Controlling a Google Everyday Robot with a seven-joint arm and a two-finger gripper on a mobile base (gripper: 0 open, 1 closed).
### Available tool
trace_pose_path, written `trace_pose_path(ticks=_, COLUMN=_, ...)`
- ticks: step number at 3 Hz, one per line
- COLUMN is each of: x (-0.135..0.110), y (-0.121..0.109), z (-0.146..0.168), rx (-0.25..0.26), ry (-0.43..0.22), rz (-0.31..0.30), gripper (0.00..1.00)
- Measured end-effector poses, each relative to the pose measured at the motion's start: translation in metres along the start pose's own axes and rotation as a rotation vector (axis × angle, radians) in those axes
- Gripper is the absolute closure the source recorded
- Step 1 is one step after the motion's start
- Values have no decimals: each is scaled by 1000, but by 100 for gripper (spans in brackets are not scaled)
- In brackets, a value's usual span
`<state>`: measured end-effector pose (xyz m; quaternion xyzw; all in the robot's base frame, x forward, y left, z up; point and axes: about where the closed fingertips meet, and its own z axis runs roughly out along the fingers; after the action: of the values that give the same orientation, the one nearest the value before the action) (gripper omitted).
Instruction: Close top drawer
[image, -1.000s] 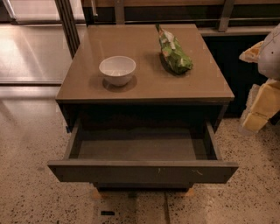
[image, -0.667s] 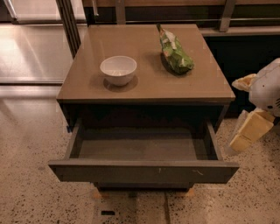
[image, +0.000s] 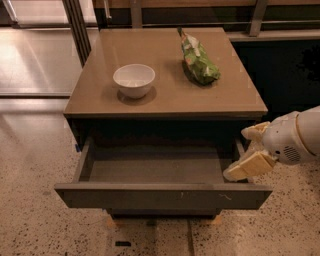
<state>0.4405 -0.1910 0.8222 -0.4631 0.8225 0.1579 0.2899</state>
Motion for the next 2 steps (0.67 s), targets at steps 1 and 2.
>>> trace_pose_path(ticks=1, x=-1, y=-1, z=-2, rx=6, ry=3, rz=-7, gripper=49)
trace_pose_path(ticks=2, x=-1, y=-1, z=-2, rx=6, ry=3, rz=-7, gripper=73)
